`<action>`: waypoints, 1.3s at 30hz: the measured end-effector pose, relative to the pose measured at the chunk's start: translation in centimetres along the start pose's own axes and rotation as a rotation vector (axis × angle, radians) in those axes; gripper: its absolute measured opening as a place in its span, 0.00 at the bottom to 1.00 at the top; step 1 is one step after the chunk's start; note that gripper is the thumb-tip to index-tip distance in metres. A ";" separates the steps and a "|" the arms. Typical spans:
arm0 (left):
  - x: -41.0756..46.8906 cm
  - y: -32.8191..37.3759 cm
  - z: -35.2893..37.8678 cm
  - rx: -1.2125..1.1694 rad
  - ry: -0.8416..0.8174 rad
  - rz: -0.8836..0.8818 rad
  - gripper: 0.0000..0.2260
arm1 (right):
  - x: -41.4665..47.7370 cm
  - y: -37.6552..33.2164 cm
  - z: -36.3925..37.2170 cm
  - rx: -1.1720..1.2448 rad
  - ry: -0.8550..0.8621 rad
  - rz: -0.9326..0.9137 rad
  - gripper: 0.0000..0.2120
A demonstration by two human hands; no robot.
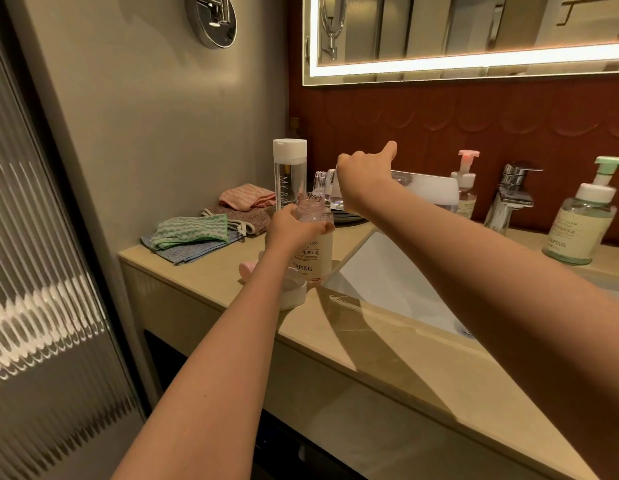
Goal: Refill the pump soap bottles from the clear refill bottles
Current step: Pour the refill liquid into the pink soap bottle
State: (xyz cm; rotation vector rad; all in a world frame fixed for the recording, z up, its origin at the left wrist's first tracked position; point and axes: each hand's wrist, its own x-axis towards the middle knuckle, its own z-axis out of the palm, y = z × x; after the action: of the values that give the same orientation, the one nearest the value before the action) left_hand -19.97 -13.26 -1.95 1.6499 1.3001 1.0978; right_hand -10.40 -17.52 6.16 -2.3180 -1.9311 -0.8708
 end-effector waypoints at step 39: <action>-0.5 0.4 -0.2 -0.015 -0.004 0.000 0.30 | 0.4 0.0 0.3 0.007 0.025 0.006 0.15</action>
State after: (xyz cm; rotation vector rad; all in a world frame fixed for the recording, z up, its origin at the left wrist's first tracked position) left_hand -20.09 -13.83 -1.64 1.6401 1.2858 1.1010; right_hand -10.23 -17.12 6.09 -2.2971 -1.9130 -0.8866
